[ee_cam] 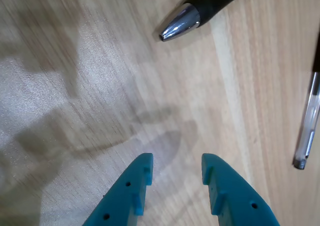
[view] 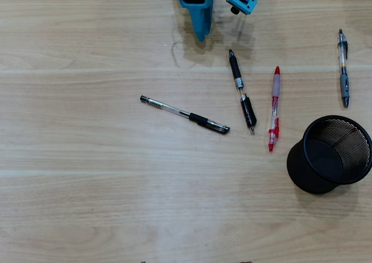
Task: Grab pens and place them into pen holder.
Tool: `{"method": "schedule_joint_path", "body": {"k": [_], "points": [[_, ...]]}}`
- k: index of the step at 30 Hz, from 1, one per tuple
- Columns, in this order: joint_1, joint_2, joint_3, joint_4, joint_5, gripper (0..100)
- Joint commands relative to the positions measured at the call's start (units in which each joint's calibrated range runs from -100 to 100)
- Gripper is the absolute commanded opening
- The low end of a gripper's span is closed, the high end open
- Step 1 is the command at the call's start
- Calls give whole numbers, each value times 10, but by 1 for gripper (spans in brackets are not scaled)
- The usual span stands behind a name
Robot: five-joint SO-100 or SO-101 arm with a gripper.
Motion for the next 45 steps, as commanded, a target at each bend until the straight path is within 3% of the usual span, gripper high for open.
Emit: {"method": "schedule_joint_path", "body": {"k": [1, 15, 21, 26, 30, 34, 39, 45], "points": [[8, 8, -16, 21, 2, 12], [66, 8, -16, 21, 2, 12], [67, 41, -93, -47, -8, 13], [78, 380, -408, -118, 27, 14], [103, 671, -646, -97, 84, 23], [125, 915, -825, -49, 120, 25], [141, 1095, -935, -53, 149, 25], [135, 1188, -978, -54, 151, 24]]}}
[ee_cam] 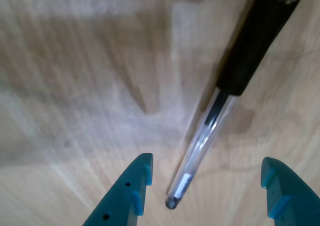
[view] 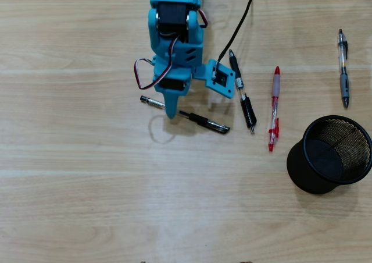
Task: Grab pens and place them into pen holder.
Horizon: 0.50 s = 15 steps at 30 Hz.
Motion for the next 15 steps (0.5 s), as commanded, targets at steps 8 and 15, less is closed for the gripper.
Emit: {"method": "schedule_joint_path", "body": {"k": [8, 15], "points": [[3, 119, -56, -1, -1, 13], [1, 117, -63, 2, -20, 2]]}}
